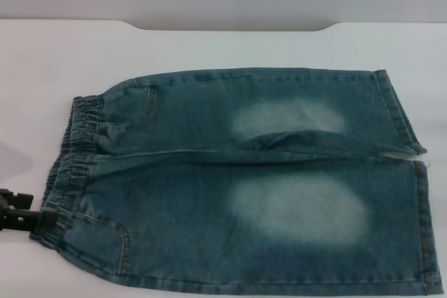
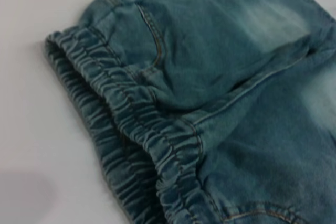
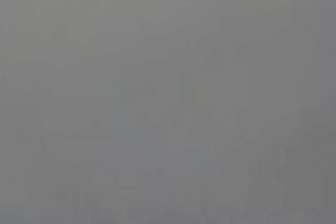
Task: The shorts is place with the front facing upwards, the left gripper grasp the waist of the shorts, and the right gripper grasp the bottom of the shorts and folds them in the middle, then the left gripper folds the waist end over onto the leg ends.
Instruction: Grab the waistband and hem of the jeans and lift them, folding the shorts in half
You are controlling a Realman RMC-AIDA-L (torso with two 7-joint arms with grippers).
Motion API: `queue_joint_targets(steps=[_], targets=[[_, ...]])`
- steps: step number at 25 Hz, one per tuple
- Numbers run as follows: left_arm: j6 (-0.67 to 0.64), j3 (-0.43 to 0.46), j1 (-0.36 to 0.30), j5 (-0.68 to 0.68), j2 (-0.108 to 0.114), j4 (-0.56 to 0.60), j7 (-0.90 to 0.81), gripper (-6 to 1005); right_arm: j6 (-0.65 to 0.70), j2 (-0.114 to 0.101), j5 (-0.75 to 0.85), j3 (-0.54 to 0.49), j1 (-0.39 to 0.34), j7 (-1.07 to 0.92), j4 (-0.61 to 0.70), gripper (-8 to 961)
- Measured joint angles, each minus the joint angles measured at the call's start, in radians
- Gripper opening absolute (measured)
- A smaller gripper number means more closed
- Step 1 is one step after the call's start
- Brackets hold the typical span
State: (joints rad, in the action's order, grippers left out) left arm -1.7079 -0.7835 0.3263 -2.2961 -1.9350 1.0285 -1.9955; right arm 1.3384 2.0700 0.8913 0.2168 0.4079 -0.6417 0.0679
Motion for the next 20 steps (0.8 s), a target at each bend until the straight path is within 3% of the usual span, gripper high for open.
queue_joint_targets(steps=[20], targets=[[0.007, -0.008, 0.032, -0.084, -0.017, -0.050, 0.007, 773, 0.001, 0.000, -0.003, 0.000, 0.005, 0.000, 0.000, 488]])
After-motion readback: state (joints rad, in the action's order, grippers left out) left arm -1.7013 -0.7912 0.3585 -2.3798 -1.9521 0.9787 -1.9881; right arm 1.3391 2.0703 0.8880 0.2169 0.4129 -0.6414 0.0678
